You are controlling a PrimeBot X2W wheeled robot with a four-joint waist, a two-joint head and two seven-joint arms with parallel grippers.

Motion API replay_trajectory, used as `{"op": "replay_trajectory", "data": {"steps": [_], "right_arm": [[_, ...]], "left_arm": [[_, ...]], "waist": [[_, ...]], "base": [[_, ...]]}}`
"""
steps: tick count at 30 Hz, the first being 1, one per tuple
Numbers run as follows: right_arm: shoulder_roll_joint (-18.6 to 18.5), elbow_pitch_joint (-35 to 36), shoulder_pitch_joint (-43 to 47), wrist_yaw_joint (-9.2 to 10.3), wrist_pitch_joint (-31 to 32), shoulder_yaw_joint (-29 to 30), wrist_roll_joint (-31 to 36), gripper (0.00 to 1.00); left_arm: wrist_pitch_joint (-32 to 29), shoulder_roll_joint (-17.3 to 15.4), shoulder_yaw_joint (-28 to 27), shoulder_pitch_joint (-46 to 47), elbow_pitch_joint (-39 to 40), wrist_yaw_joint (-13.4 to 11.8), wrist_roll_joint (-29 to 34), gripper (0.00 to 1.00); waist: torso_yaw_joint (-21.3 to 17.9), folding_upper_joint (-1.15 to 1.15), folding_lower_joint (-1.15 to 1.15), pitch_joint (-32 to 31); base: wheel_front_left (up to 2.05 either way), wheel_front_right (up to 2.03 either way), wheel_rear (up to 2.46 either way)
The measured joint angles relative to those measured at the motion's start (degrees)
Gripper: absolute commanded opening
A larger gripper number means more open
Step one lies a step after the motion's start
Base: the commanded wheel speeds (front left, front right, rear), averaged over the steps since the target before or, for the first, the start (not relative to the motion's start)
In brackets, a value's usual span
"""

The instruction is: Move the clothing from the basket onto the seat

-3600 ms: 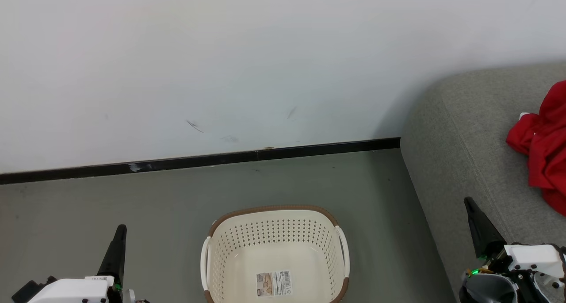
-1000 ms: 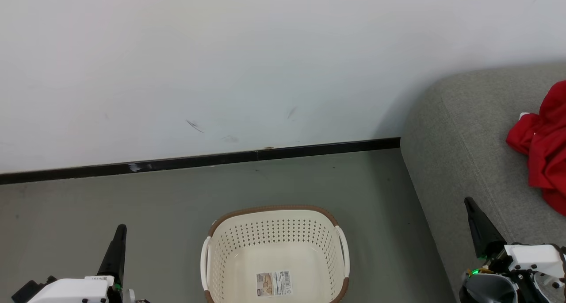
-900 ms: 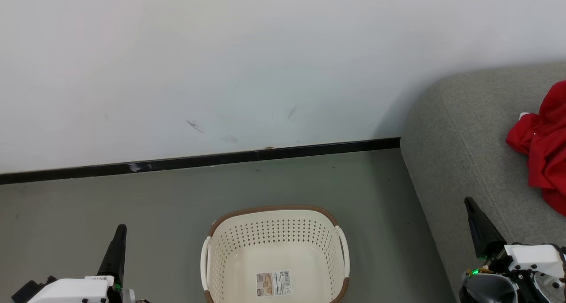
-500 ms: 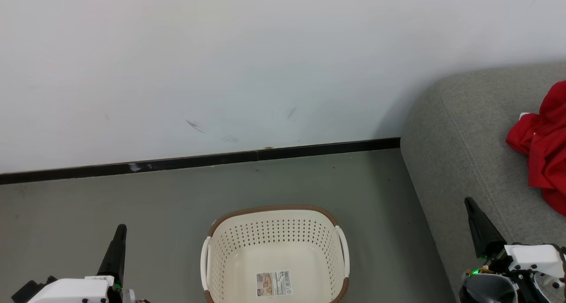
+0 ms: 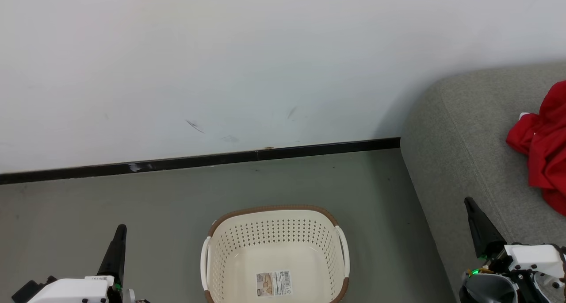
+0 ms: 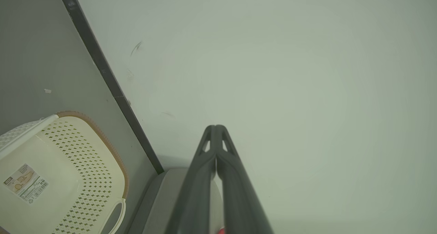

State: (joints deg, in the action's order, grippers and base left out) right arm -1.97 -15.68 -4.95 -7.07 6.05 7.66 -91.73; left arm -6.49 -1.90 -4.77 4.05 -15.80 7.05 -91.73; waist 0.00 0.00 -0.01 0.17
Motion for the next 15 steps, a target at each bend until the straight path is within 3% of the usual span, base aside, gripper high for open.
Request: {"op": "replay_trajectory", "data": {"steps": [15], "right_arm": [[0.0,0.0,0.0,0.0,0.0,0.0,0.0,0.0]], "left_arm": [[0.0,0.0,0.0,0.0,0.0,0.0,0.0,0.0]], "waist": [[0.0,0.0,0.0,0.0]], "base": [[0.0,0.0,0.0]]}}
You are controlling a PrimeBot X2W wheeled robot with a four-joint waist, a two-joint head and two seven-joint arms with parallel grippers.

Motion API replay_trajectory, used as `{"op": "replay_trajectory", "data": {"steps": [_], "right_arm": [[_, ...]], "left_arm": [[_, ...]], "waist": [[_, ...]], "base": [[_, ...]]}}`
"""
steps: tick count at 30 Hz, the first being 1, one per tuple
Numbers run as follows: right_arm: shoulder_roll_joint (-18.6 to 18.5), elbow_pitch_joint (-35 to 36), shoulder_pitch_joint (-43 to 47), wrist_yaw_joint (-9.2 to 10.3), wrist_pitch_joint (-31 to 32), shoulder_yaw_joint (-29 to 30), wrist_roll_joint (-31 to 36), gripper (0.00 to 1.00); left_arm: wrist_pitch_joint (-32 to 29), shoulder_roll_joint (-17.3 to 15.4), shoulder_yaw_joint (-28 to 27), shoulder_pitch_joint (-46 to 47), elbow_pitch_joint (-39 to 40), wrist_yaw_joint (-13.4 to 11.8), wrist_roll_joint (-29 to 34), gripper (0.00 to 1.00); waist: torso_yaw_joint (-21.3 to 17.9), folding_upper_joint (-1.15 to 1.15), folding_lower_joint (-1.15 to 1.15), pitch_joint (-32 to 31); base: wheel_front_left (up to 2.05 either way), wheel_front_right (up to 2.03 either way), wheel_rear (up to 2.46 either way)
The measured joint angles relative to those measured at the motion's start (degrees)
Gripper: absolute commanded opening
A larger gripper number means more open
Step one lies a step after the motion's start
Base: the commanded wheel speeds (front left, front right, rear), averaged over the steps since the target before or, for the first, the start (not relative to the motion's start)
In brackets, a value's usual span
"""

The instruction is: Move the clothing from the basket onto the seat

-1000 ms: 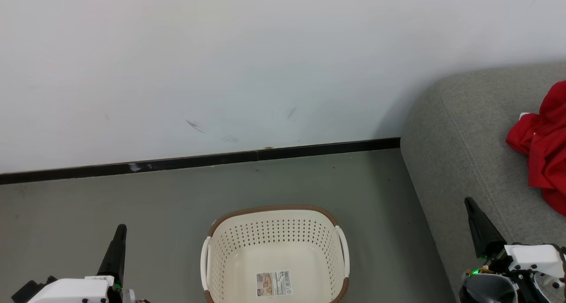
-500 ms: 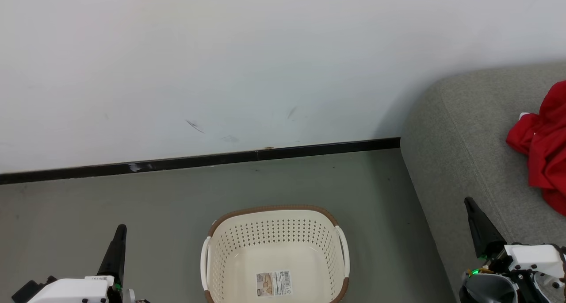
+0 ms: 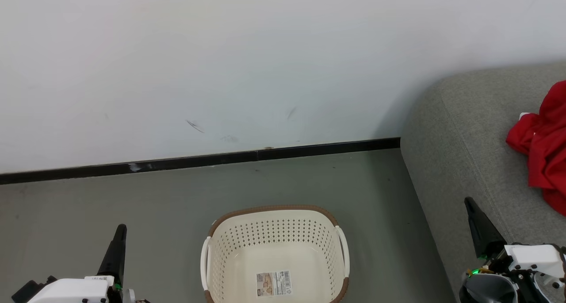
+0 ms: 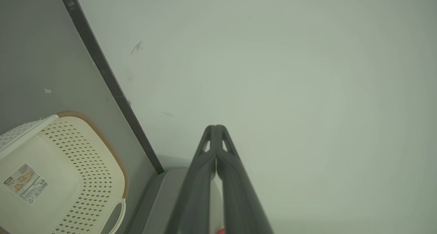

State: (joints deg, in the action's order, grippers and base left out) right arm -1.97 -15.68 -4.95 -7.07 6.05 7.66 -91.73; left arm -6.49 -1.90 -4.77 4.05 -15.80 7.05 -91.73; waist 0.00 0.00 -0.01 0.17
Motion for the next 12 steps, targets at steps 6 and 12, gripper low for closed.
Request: {"op": "replay_trajectory", "data": {"steps": [6,12], "right_arm": [[0.0,0.0,0.0,0.0,0.0,0.01,0.0,0.0],[0.0,0.0,0.0,0.0,0.0,0.01,0.0,0.0]], "left_arm": [[0.0,0.0,0.0,0.0,0.0,0.0,0.0,0.0],[0.0,0.0,0.0,0.0,0.0,0.0,0.0,0.0]], "waist": [[0.0,0.0,0.0,0.0],[0.0,0.0,0.0,0.0]], "base": [[0.0,0.0,0.0],[0.0,0.0,0.0]]}}
